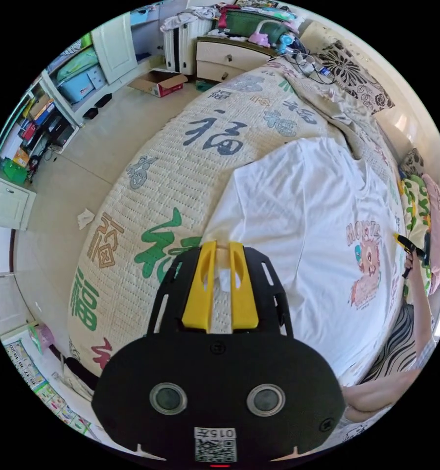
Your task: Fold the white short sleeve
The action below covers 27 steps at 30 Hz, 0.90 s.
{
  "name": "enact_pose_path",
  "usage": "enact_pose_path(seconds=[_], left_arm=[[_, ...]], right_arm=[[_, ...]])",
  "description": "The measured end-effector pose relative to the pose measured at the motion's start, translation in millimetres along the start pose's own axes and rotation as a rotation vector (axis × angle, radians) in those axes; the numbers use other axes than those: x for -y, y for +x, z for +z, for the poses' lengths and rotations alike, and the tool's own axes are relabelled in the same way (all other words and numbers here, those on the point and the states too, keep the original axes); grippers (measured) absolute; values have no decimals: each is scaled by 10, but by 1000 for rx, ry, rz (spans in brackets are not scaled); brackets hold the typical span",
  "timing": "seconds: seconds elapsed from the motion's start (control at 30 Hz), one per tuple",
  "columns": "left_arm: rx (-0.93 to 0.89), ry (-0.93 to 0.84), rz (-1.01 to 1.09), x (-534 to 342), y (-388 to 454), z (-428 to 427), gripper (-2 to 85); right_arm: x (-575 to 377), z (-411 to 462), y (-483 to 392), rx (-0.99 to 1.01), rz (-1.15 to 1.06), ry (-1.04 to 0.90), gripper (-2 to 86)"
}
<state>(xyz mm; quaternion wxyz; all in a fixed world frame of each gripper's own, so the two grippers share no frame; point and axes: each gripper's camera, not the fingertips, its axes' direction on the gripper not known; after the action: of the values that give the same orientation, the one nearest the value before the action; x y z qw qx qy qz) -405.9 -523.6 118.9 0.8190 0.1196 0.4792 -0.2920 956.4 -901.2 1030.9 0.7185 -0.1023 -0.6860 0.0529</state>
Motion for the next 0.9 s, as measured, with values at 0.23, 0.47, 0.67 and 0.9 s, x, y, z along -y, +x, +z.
enact_pose_path(seconds=[0.23,0.47,0.67,0.9], left_arm=[[-447,132,-259,-147,-660,65,-5],[-305,168,-418,-492,-906,137,6],[-518,251,-283,-951,-522,50,73],[-221,-107,127,-1974,730,152,74]], right_arm=[[-110,154,147,66,46,2,22],[-293,338,134,97,60,12,40],[-807,303,46,229,9,42,82],[-2371,291,-329,114,-104,-7,73]])
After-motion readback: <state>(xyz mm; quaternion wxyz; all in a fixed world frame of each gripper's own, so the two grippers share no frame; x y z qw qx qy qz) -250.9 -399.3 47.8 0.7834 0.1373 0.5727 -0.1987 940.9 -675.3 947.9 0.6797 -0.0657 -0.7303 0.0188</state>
